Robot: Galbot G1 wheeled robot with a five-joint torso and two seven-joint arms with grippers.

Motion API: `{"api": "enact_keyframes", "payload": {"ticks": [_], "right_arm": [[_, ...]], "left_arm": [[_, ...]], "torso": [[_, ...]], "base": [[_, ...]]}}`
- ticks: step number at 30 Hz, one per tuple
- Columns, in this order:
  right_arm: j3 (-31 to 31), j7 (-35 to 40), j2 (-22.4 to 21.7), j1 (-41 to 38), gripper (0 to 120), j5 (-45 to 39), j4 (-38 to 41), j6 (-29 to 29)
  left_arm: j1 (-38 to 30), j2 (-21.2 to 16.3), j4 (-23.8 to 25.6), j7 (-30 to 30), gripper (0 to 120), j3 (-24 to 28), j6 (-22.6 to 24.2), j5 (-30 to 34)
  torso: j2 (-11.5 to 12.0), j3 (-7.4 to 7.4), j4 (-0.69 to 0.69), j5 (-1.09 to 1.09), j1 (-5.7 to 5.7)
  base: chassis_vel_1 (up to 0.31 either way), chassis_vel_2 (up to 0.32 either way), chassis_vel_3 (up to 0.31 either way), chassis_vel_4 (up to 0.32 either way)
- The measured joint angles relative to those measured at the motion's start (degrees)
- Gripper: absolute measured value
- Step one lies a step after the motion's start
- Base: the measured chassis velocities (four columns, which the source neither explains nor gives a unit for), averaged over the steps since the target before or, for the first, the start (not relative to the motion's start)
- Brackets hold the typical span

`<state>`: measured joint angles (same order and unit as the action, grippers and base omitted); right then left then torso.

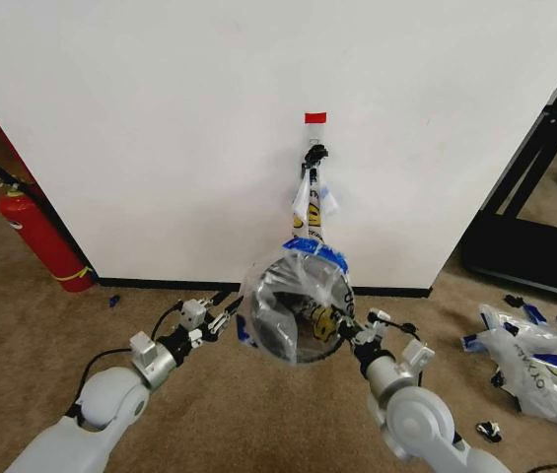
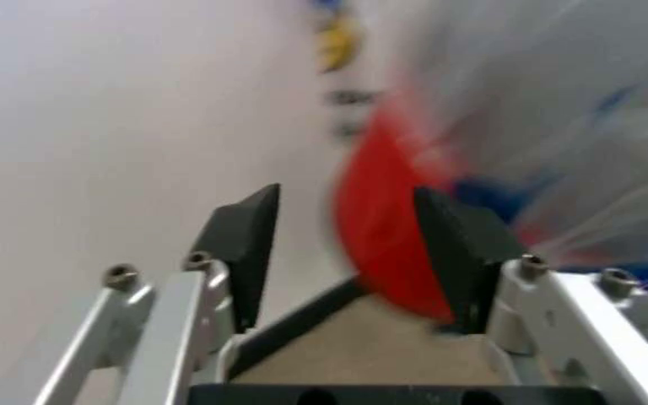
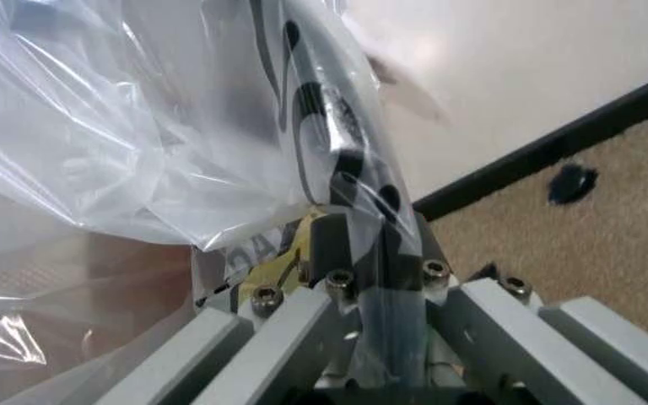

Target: Pick up the garbage bag from the wall and place it over the trash bin.

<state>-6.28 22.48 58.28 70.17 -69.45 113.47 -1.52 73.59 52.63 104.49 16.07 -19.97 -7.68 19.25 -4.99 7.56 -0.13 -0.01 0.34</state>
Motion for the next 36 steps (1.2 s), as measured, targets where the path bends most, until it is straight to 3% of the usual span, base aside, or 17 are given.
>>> {"api": "enact_keyframes", "payload": {"ticks": [1, 4, 5, 7, 8, 9, 12, 13, 15, 18, 19, 21, 23, 30, 32, 36], "right_arm": [[0.00, 0.00, 0.00, 0.00, 0, 0.00, 0.00, 0.00], [0.09, 0.29, 0.65, -0.76, 0, -0.14, -1.16, -0.41], [0.54, 0.51, 1.11, -1.07, 0, 0.02, -1.72, -0.80], [1.11, 0.79, 1.64, -1.34, 0, 0.41, -2.30, -1.24], [1.71, 1.14, 2.04, -1.61, 0, 0.84, -2.72, -1.77], [1.71, 1.14, 2.04, -1.61, 0, 0.84, -2.72, -1.77], [2.84, 2.08, 2.53, -2.20, 0, 1.45, -3.23, -2.59], [3.79, 3.04, 2.97, -2.82, 0, 1.96, -3.52, -3.23], [4.83, 4.03, 3.51, -3.50, 0, 2.54, -3.58, -3.81], [5.34, 4.35, 3.76, -3.75, 0, 2.93, -3.58, -4.09], [6.62, 4.73, 4.01, -4.00, 0, 4.10, -3.56, -4.79], [8.24, 4.84, 4.02, -3.84, 0, 5.71, -3.41, -5.30], [9.67, 4.63, 3.86, -3.51, 0, 7.39, -3.55, -5.52], [12.76, 2.67, 3.97, -3.95, 0, 11.43, -6.96, -6.89], [12.88, 2.57, 4.01, -4.04, 0, 11.60, -7.19, -7.02], [14.26, 1.58, 4.57, -5.29, 0, 13.13, -9.63, -8.01]], "left_arm": [[0.00, 0.00, 0.00, 0.00, 51, 0.00, 0.00, 0.00], [2.39, 0.63, 2.72, -11.51, 61, -1.72, 1.19, -3.40], [3.77, 1.39, 5.17, -17.99, 68, -2.31, 2.09, -3.74], [5.71, 2.35, 9.00, -22.82, 74, -3.26, 2.53, -2.64], [7.73, 2.62, 13.19, -24.15, 81, -3.84, 2.17, -1.13], [7.73, 2.62, 13.19, -24.15, 81, -3.84, 2.17, -1.13], [11.00, 1.56, 20.42, -23.12, 89, -3.22, 1.18, 1.48], [13.49, 0.12, 25.59, -21.99, 93, -1.51, 0.97, 2.60], [15.02, -1.52, 28.85, -20.69, 87, 0.94, 1.10, 2.39], [15.23, -2.50, 29.37, -19.47, 84, 2.86, 1.35, 1.87], [13.81, -3.96, 28.46, -17.70, 73, 7.32, 1.84, -0.08], [9.48, -4.88, 25.02, -16.01, 65, 12.94, 3.25, -2.14], [5.90, -5.00, 21.94, -15.28, 57, 15.67, 4.84, -2.38], [1.79, -3.69, 16.20, -15.20, 33, 18.40, 9.42, -0.80], [1.71, -3.61, 15.98, -15.28, 32, 18.41, 9.75, -0.83], [1.15, -2.80, 14.19, -16.80, 11, 18.68, 13.08, -0.75]], "torso": [[0.00, 0.00, 0.00, 0.00, 0.00], [0.00, 0.00, 0.00, 0.00, 0.00], [0.00, 0.00, 0.01, 0.00, 0.00], [0.00, 0.00, 0.00, -0.01, 0.00], [0.00, 0.00, 0.01, 0.00, 0.00], [0.00, 0.00, 0.01, 0.00, 0.00], [0.00, 0.00, 0.00, 0.01, 0.00], [0.00, 0.00, 0.02, 0.04, 0.00], [0.00, -0.01, 0.01, 0.03, -0.01], [0.00, -0.01, 0.02, 0.04, 0.00], [0.00, -0.01, 0.03, 0.01, 0.00], [0.00, 0.00, 0.00, 0.01, 0.00], [0.00, 0.00, -0.02, 0.00, 0.00], [0.00, 0.00, 0.00, 0.00, 0.00], [0.00, 0.00, 0.00, 0.00, 0.00], [0.00, 0.00, 0.01, 0.00, 0.00]], "base": [[0.000, 0.000, 0.000, 0.000], [0.000, 0.000, 0.000, 0.000], [0.000, 0.000, 0.000, 0.000], [0.000, 0.000, 0.000, 0.000], [0.000, 0.000, 0.000, 0.000], [0.000, 0.000, 0.000, 0.000], [0.000, 0.000, 0.000, 0.000], [0.000, 0.000, 0.000, 0.000], [0.000, 0.000, 0.000, 0.000], [0.000, 0.000, 0.000, 0.000], [0.000, 0.000, 0.000, 0.000], [0.000, 0.000, 0.000, 0.000], [0.000, 0.000, 0.000, 0.000], [0.000, 0.000, 0.000, 0.000], [0.000, 0.000, 0.000, 0.000], [0.000, 0.000, 0.000, 0.000]]}}
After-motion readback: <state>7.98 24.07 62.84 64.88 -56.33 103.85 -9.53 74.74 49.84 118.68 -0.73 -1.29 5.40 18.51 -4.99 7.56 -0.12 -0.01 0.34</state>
